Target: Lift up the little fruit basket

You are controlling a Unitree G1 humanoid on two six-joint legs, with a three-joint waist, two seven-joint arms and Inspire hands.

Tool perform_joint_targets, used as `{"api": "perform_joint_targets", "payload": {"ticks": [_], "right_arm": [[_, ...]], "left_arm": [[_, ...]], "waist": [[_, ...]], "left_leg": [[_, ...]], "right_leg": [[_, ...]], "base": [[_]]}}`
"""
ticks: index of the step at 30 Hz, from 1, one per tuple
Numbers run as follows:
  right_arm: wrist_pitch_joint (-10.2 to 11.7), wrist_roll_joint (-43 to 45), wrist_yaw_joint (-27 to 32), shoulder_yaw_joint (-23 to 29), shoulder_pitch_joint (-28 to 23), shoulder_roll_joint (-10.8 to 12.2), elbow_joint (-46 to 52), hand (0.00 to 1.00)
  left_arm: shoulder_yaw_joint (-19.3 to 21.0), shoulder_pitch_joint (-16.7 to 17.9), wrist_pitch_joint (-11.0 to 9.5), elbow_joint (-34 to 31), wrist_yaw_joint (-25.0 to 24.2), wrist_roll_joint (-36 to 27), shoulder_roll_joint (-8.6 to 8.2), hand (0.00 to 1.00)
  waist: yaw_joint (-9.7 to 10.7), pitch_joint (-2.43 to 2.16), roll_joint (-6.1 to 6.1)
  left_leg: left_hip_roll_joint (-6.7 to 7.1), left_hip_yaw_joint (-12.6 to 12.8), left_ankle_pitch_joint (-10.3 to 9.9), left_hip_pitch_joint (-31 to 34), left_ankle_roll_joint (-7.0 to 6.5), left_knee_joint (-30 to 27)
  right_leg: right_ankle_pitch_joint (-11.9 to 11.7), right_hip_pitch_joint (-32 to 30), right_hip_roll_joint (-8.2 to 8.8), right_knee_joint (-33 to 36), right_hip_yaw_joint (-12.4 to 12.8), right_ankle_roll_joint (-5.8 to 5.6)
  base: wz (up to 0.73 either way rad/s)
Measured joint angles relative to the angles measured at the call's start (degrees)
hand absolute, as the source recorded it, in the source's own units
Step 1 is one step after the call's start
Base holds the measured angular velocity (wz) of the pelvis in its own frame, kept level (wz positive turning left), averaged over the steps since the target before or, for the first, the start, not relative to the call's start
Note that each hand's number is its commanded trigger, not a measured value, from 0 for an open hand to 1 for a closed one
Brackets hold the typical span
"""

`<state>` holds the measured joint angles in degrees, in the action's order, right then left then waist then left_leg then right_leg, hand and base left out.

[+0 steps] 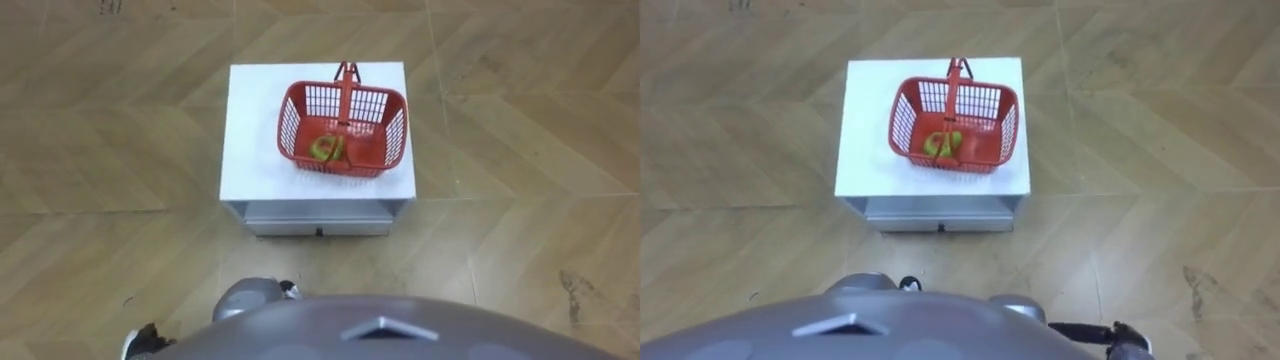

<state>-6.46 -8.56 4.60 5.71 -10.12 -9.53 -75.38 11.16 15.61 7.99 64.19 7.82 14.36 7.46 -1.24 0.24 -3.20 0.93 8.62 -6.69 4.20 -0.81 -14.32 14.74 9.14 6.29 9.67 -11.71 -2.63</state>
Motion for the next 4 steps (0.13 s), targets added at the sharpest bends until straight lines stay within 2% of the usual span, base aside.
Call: {"api": "perform_joint_targets", "payload": {"ticks": [4], "right_arm": [[-2.3, 6.4, 0.2, 0.0, 0.8, 0.2, -0.7, 0.00]], "left_arm": [[0.0, 0.0, 0.5, 0.0, 0.0, 0.3, -0.23, 0.00]], "waist": [[-0.1, -0.04, 0.09]], "left_leg": [[0.05, -0.2, 0.0, 0.0, -0.05, -0.1]], "right_leg": [[0.0, 0.2, -0.01, 0.0, -0.3, 0.06]], "base": [[0.03]]}}
